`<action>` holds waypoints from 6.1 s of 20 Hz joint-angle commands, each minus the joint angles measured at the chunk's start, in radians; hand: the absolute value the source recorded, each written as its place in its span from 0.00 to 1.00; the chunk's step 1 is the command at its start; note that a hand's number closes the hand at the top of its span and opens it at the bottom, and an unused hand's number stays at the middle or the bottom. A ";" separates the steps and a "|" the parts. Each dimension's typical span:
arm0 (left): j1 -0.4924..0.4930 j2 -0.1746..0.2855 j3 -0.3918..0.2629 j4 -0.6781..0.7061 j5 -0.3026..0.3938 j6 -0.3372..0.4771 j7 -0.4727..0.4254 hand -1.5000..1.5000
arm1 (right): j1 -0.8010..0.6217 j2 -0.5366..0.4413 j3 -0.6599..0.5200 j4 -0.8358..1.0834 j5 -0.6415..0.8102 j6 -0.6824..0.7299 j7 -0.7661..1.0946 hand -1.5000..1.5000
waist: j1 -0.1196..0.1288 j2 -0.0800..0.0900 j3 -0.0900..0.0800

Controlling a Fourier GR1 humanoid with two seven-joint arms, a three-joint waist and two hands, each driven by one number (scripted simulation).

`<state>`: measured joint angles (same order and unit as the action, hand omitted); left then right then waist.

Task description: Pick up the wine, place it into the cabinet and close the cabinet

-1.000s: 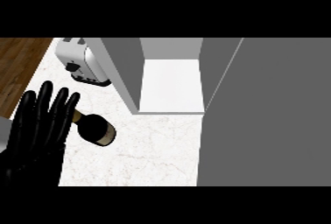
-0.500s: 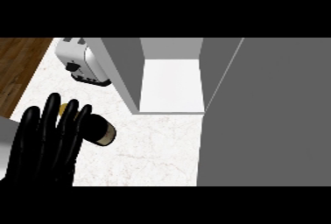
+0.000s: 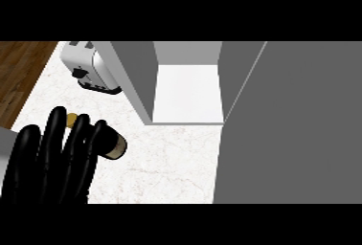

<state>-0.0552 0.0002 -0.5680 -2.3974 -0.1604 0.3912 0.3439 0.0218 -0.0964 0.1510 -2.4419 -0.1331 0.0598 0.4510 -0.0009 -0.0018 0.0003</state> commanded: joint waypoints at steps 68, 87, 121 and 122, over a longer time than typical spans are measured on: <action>-0.096 0.161 0.843 1.622 0.421 -0.606 -1.048 0.00 | -0.156 0.062 -0.031 -0.072 0.020 -0.024 0.171 0.00 | -0.006 0.003 -0.001; -0.301 0.151 0.861 1.981 0.438 -0.738 -1.228 0.00 | -0.199 0.035 -0.088 -0.100 -0.056 -0.008 0.231 0.00 | -0.008 0.003 -0.001; -0.240 0.090 0.830 1.916 0.503 -0.771 -1.175 1.00 | -0.090 0.045 -0.047 -0.090 -0.015 0.051 0.168 0.00 | 0.003 -0.001 0.000; -0.251 0.093 0.836 1.899 0.516 -0.751 -1.151 1.00 | -0.054 0.027 -0.114 -0.089 -0.094 0.075 0.162 0.00 | 0.001 0.000 0.000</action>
<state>-0.3571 0.1102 0.2831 -0.4284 0.3407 -0.3458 -0.8137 -0.0517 -0.0407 0.1133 -2.4627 -0.0951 0.1167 0.5705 -0.0011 -0.0013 0.0000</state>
